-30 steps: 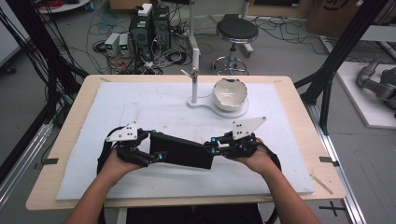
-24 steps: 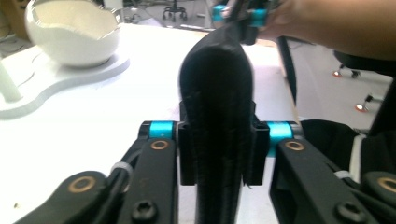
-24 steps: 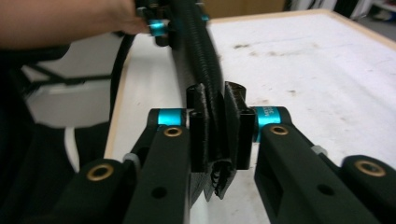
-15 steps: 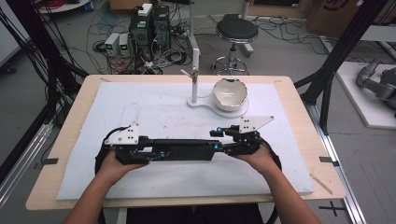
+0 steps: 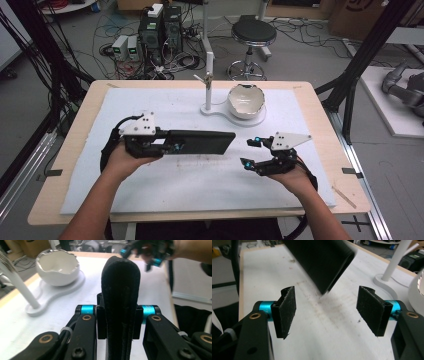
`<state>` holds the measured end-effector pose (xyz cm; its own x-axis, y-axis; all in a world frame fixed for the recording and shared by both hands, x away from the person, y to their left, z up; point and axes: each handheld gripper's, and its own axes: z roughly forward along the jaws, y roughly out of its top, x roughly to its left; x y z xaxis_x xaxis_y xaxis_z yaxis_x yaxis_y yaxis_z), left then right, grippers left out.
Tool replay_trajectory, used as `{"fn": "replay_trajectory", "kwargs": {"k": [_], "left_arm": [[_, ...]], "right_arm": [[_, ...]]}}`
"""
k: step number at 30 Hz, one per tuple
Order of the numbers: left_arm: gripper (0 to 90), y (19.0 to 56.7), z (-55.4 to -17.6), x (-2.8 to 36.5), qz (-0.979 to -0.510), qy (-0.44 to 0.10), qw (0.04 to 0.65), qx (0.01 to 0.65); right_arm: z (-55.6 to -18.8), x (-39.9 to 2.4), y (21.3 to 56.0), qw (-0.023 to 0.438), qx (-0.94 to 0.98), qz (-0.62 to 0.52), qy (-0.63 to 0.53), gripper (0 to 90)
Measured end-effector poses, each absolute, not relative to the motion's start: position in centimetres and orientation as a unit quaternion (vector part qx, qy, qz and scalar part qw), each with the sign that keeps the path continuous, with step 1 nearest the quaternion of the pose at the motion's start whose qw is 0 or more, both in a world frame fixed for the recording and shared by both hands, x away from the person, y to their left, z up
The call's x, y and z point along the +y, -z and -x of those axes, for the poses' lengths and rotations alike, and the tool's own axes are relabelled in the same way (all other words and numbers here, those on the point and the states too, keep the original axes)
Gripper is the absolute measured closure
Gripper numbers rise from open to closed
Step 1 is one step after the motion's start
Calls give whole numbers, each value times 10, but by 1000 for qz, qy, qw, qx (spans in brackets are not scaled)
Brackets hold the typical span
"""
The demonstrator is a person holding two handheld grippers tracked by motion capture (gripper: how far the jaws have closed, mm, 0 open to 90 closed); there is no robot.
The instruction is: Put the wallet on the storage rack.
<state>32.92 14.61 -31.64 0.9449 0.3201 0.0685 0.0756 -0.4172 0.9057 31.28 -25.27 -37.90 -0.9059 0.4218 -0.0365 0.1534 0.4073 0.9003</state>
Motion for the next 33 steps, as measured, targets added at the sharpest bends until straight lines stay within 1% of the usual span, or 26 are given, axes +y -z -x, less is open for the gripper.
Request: {"fn": "replay_trajectory", "kwargs": {"k": [2, 3, 5, 8, 10, 11, 17, 18, 19, 20, 21, 25, 29, 33], "left_arm": [[740, 298, -339, 138, -840, -130, 512, 123], [740, 298, -339, 138, -840, -130, 512, 123], [740, 285, -346, 133, -842, -138, 506, 124], [740, 263, -362, 121, -848, -149, 495, 119], [740, 258, -366, 117, -849, -150, 493, 119], [739, 254, -370, 114, -850, -152, 491, 117], [739, 236, -398, 90, -860, -166, 469, 114], [739, 233, -408, 79, -865, -168, 458, 116], [739, 233, -408, 79, -865, -168, 458, 116], [739, 231, -416, 66, -870, -174, 446, 120], [739, 231, -416, 66, -870, -174, 446, 120], [738, 228, -432, 41, -879, -182, 425, 119], [738, 232, -446, 20, -880, -189, 415, 130], [737, 240, -460, 7, -883, -183, 408, 141]], "right_arm": [[-308, -257, 381, 134, 831, -185, -507, 304], [-308, -257, 381, 134, 831, -185, -507, 304], [-306, -261, 383, 139, 829, -200, -504, 285], [-305, -268, 387, 146, 820, -217, -508, 280], [-305, -271, 389, 144, 819, -227, -507, 275], [-307, -275, 395, 138, 821, -246, -497, 231], [-305, -281, 403, 127, 833, -258, -472, 214], [-305, -282, 403, 125, 835, -260, -469, 213], [-305, -282, 404, 124, 835, -263, -467, 213], [-306, -283, 405, 123, 835, -264, -467, 213], [-307, -283, 405, 122, 835, -266, -467, 213], [-308, -284, 405, 118, 835, -268, -466, 213], [-309, -284, 408, 116, 834, -263, -472, 213], [-308, -282, 409, 113, 836, -258, -471, 213]]}}
